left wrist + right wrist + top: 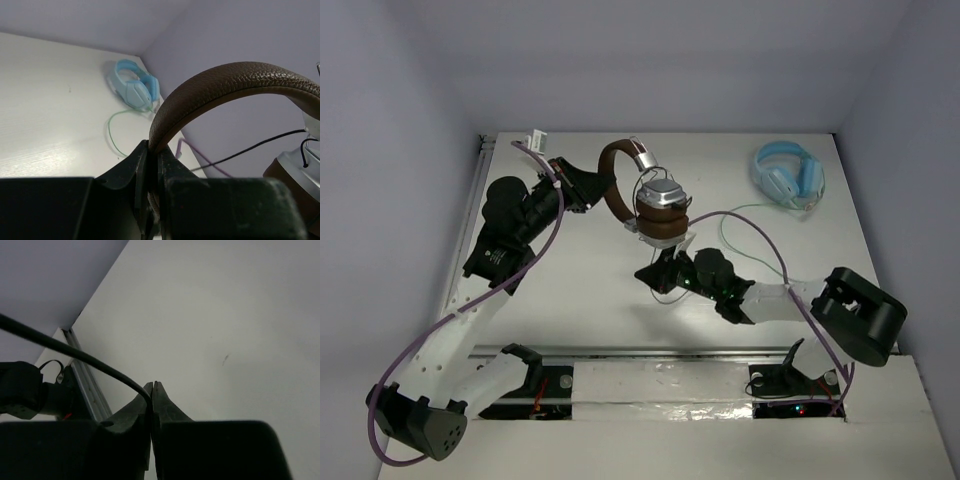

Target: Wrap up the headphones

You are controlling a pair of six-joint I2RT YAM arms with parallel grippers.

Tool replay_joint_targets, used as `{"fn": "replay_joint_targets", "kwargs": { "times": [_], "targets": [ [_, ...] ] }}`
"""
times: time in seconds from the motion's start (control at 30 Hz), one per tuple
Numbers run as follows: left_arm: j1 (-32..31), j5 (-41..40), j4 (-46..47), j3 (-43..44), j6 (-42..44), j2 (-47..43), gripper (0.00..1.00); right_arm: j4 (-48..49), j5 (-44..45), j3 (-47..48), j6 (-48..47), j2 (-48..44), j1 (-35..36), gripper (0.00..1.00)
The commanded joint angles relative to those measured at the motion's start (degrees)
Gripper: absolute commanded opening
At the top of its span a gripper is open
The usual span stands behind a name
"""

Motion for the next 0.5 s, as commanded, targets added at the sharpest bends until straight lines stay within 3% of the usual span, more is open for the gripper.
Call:
{"fn": "replay_joint_targets", "kwargs": {
  "times": [0.0, 0.07, 0.2, 0.33, 0.47],
  "targets": [
    [0.2, -10.1, 7.4, 2.2, -3.1, -1.7, 0.0, -0.4, 2.4, 0.9, 1.9, 0.5, 4.9, 0.07],
    [0.2, -14.4, 8.2, 0.8, -3.8, -1.9, 0.0, -4.3, 5.8, 2.2, 1.9, 0.1, 7.6, 0.0],
    [0.2, -24.6, 8.4, -1.1, -2.4, -1.9, 0.0, -14.8, 11.8, 5.0, 1.5, -2.5, 13.8, 0.0],
    [0.2, -40.6, 5.6, -2.3, 3.0, -2.8, 0.0, -24.4, 14.8, 5.3, 3.1, -7.8, 18.0, 0.0],
    [0.2, -45.6, 5.7, -6.5, 4.1, -3.6, 0.0, -33.3, 15.5, 7.7, 3.3, -10.0, 20.8, 0.0]
  ]
}}
